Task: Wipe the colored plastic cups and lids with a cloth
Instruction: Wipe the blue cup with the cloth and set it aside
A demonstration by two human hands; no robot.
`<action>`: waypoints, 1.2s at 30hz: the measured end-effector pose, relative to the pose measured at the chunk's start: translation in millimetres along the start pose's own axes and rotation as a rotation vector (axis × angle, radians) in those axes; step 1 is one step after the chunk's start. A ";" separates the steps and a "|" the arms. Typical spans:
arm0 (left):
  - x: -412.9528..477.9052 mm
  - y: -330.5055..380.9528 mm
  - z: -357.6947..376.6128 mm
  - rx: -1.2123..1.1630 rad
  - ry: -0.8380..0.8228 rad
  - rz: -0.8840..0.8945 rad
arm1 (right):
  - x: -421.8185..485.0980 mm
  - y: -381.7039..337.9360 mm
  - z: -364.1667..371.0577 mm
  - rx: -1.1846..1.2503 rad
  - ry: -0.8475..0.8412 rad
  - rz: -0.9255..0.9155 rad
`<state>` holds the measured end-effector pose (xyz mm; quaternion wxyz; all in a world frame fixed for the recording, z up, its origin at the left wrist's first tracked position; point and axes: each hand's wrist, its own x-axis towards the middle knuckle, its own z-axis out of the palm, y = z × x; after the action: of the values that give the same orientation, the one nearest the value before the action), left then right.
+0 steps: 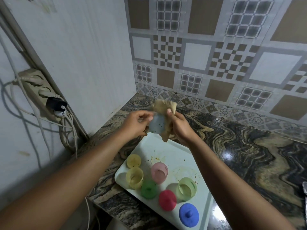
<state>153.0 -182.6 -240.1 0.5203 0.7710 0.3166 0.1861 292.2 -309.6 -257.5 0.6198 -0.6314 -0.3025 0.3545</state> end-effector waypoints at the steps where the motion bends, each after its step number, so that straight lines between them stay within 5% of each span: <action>1: -1.0 1.3 -2.4 0.005 -0.046 0.023 | 1.0 -3.2 -0.2 0.018 -0.003 -0.006; 7: -3.8 -2.0 -10.1 0.345 -0.179 0.214 | 5.0 -12.7 -5.7 0.097 -0.027 0.038; 14: -5.7 -10.6 -9.2 -0.066 -0.138 0.170 | -4.6 -18.4 6.8 -0.010 -0.063 -0.083; 21: -11.0 -3.1 -9.9 -0.274 -0.066 0.100 | -13.1 -15.8 21.5 -0.397 -0.095 -0.444; 31: -10.8 5.8 -31.4 -0.256 0.037 0.119 | -35.1 -7.0 16.8 -0.504 -0.054 -0.683; 36: -7.9 -1.4 -37.9 -0.199 0.012 0.109 | -41.7 3.3 9.3 -0.386 -0.036 -0.587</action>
<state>123.5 -161.7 -226.3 0.5813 0.7306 0.2572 0.2494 260.7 -338.8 -257.6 0.5592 -0.6167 -0.5434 0.1083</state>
